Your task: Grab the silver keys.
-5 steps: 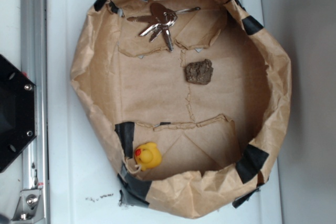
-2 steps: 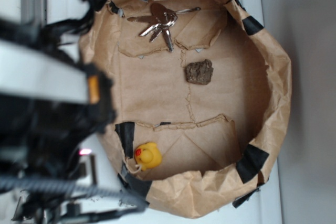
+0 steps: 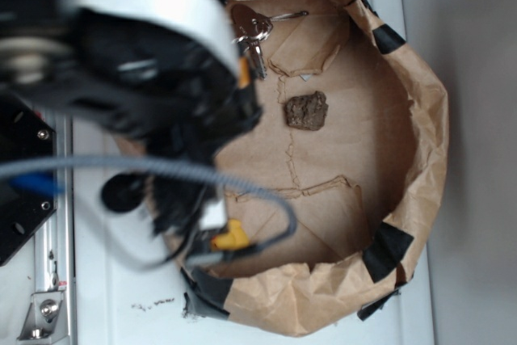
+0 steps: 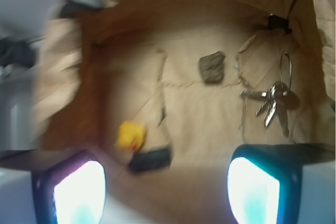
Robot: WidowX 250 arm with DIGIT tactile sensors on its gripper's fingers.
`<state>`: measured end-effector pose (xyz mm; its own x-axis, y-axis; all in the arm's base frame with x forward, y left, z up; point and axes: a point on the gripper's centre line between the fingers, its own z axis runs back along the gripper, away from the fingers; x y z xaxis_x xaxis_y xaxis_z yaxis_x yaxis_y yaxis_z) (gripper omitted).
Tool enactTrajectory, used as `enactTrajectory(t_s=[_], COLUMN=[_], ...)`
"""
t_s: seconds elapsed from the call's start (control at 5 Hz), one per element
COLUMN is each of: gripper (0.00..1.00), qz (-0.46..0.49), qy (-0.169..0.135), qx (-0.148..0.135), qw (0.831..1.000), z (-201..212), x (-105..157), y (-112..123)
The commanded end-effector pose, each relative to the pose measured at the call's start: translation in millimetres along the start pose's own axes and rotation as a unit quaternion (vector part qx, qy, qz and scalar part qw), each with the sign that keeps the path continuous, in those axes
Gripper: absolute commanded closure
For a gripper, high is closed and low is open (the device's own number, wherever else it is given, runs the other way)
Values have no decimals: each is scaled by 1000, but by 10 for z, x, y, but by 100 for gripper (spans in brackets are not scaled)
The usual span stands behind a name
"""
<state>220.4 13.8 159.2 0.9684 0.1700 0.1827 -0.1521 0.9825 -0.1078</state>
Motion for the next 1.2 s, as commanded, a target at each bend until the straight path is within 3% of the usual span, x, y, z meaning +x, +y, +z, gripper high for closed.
enactTrajectory(t_s=[0.0,0.2,0.4,0.6,1.0], gripper=[0,0,0,0,0], qz=[91,131,193,211,211], qy=[-93,-131,-196,-191,-191], qx=[50,82,135,167,167], qw=[990,979,952,944,944], z=[-439,-563,-567,-609,-609], x=[292,379,366,356,356], y=[261,365,449,471,471])
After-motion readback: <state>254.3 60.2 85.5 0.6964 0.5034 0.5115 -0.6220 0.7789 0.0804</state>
